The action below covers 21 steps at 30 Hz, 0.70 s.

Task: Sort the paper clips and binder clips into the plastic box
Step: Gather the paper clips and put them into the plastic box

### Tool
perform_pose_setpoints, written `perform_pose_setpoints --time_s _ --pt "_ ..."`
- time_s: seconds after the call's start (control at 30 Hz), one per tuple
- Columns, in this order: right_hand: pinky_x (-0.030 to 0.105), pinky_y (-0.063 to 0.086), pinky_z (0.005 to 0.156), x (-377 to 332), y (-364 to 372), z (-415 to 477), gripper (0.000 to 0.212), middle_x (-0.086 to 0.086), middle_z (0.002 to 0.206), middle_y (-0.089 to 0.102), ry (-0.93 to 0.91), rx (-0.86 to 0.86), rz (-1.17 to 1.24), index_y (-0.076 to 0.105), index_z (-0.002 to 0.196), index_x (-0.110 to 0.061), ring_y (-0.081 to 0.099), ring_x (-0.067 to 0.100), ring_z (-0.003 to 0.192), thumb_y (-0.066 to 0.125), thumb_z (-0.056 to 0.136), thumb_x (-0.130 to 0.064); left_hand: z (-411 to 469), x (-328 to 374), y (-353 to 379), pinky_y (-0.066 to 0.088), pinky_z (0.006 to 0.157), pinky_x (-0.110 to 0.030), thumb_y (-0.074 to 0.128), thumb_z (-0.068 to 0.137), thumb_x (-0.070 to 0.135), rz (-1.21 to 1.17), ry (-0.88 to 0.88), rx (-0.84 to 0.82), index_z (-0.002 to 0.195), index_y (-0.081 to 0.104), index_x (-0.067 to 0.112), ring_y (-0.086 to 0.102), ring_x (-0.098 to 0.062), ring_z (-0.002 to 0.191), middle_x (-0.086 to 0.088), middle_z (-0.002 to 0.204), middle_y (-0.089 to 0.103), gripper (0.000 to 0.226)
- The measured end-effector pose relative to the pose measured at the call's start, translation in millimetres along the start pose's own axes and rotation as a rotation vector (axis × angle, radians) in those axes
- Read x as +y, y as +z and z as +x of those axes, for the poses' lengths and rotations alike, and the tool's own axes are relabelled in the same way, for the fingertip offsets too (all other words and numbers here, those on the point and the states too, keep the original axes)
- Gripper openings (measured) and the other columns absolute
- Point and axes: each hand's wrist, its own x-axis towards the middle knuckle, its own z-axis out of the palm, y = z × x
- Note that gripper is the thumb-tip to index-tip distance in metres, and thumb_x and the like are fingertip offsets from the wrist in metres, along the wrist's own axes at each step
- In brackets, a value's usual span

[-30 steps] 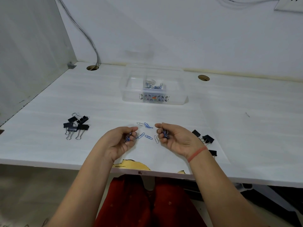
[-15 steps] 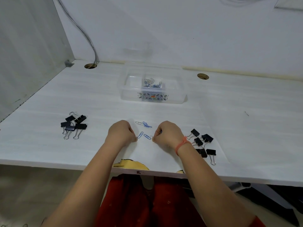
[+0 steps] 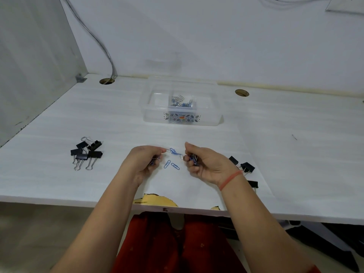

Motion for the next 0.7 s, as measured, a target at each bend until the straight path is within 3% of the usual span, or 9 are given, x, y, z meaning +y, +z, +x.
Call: perform_pose_setpoints --time_s 0.13,0.23,0.33,0.47,0.57,0.7 --pt "0.017 0.030 0.039 6.0 5.4 0.3 0.030 -0.001 0.054 0.047 -0.226 0.198 -0.601 0.055 0.060 -0.013 0.039 0.008 0.042 0.080 0.073 -0.024 8.0 -8.0 -0.7 0.037 0.051 -0.023 0.076 0.071 0.012 0.397 0.212 0.105 0.071 0.069 0.006 0.047 -0.016 0.051 -0.006 0.061 0.058 0.009" --pt "0.021 0.035 0.052 10.4 10.5 1.3 0.027 -0.010 0.066 0.050 -0.372 0.278 -1.031 0.062 0.080 -0.015 0.051 0.010 0.064 0.082 0.065 -0.026 10.8 -5.9 6.9 0.039 0.056 -0.024 0.081 0.064 0.013 0.729 0.260 0.124 0.075 0.071 0.009 0.053 -0.017 0.060 0.002 0.063 0.058 0.015" --pt "0.020 0.032 0.056 15.1 13.1 6.1 0.035 -0.017 0.070 0.041 -0.450 0.307 -1.209 0.060 0.096 -0.019 0.048 0.015 0.077 0.079 0.067 -0.026 14.0 -1.2 12.0 0.038 0.054 -0.023 0.078 0.066 0.013 0.873 0.232 0.088 0.074 0.071 0.009 0.055 -0.019 0.064 -0.002 0.068 0.062 0.012" --pt "0.023 0.031 0.061 17.5 14.5 12.2 0.016 -0.018 0.068 0.038 -0.495 0.302 -1.267 0.060 0.084 -0.022 0.046 0.014 0.079 0.073 0.074 -0.022 18.9 1.9 12.9 0.039 0.060 -0.024 0.072 0.071 0.010 0.972 0.187 0.066 0.077 0.072 0.004 0.056 -0.023 0.071 -0.008 0.075 0.065 0.009" --pt "0.021 0.030 0.056 17.0 13.6 12.2 0.009 -0.012 0.069 0.048 -0.518 0.314 -1.320 0.066 0.082 -0.013 0.047 0.014 0.076 0.067 0.079 -0.022 14.2 0.3 9.3 0.034 0.059 -0.025 0.062 0.079 0.010 0.880 0.187 0.045 0.062 0.056 0.007 0.046 -0.024 0.067 -0.007 0.066 0.051 0.018" --pt "0.024 0.034 0.068 18.4 15.7 15.0 0.014 0.004 0.089 0.066 -0.467 0.284 -1.430 0.062 0.078 -0.011 0.055 0.020 0.082 0.056 0.086 -0.020 8.8 -2.1 -3.8 0.028 0.052 -0.025 0.057 0.083 0.006 0.448 0.105 -0.077 0.069 0.053 0.005 0.035 -0.021 0.058 -0.013 0.067 0.044 0.015"
